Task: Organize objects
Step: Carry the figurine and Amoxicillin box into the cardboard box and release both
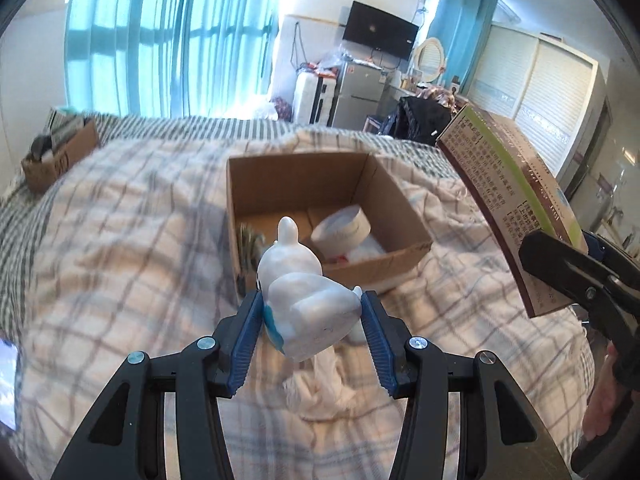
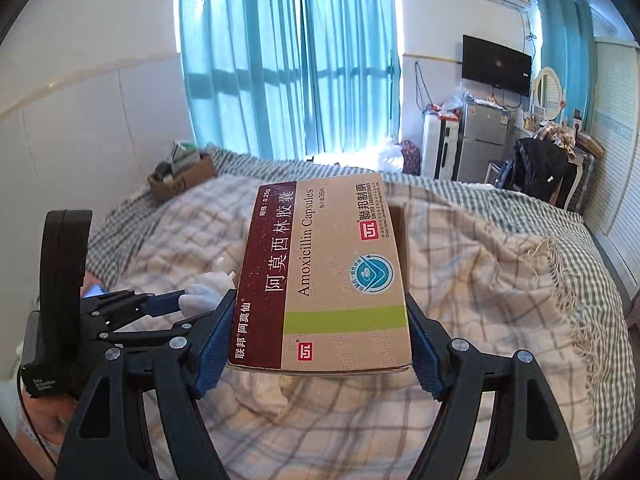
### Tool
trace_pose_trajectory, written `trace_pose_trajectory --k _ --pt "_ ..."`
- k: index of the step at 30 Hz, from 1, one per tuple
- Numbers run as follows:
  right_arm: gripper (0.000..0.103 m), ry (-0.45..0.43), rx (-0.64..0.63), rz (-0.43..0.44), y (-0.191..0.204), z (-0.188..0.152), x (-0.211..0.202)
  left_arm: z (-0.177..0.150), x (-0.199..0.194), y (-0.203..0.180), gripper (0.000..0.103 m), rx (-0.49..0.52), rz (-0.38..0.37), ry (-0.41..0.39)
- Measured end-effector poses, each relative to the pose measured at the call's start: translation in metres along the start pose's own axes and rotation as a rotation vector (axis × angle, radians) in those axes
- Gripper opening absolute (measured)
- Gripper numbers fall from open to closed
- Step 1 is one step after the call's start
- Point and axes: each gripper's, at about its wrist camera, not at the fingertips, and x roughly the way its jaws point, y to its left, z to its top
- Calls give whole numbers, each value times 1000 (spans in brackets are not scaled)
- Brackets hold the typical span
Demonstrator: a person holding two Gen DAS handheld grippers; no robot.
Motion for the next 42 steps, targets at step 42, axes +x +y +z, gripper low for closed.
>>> trace_pose_trajectory --k 42 --pt "89 39 20 77 -63 86 135 85 113 28 83 -48 85 85"
